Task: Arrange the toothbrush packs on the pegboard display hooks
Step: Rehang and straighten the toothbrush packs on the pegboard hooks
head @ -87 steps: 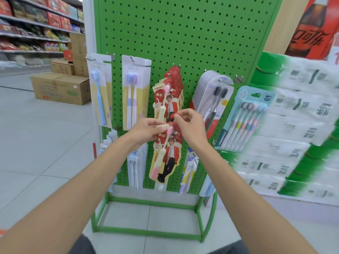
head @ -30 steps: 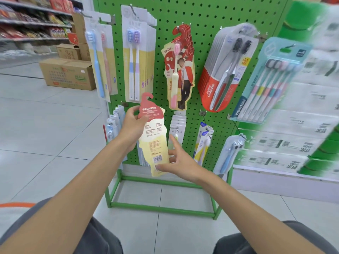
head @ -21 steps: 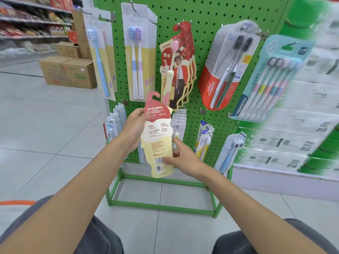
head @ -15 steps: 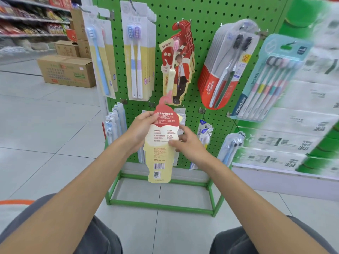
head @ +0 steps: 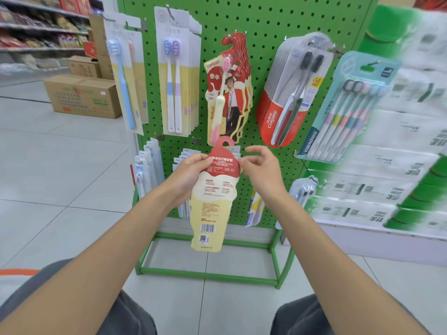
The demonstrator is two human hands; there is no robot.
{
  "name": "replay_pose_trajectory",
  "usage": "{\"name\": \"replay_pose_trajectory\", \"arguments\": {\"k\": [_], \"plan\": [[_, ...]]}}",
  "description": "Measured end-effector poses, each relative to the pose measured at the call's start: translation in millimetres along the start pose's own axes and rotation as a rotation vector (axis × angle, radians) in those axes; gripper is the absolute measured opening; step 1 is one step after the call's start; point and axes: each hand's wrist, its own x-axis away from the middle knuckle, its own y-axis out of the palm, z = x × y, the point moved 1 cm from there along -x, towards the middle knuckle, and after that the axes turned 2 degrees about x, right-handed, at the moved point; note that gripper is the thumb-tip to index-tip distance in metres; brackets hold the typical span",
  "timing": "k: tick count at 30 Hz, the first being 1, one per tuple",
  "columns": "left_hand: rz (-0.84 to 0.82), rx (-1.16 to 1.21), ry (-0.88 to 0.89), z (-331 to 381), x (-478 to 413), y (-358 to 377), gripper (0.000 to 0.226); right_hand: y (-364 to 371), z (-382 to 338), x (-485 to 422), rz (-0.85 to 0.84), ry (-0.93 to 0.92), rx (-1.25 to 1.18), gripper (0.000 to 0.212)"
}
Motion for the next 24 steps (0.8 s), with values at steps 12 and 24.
{"name": "replay_pose_trajectory", "arguments": {"k": [12,24], "plan": [[-0.07,0.105,-0.003,-1,1,10,0.041,30,12,14,-0.26,-0.031,0.025,0.019],[0.14,-0.274,0.227,15,-9,19,0.032,25,3,5,-0.098,-0.032,0.012,0.025]]}}
